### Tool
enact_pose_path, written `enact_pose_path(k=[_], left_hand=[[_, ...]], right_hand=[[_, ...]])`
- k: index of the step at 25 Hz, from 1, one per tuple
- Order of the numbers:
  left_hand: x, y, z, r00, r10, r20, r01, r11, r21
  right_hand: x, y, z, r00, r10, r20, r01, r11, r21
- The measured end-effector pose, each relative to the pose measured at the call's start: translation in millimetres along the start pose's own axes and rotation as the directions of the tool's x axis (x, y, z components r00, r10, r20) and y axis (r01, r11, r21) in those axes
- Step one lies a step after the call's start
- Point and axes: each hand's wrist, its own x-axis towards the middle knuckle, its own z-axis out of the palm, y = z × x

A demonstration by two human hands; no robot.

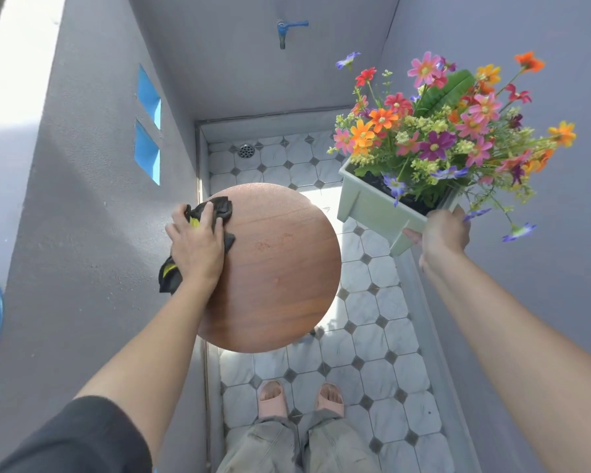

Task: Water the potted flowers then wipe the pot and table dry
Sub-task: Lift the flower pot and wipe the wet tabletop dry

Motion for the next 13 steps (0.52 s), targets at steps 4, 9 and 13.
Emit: enact_pose_path(k=[4,9,13], left_hand=[[-3,59,22,0.956,0.291,0.025,-0.291,0.956,0.027],[-98,84,24,0.720,0.691,0.068,-0.683,0.723,-0.102],[-136,15,7,0.698,0.716,0.020,-0.713,0.698,-0.066]], right_hand=[[0,0,-5,0.998,-0.029,0.057,0.035,0.992,-0.121],[-3,-5,-4,1.000,0.003,0.004,-0.003,0.999,-0.036],[-8,-8,-3,1.000,-0.008,-0.011,0.007,1.000,-0.017]])
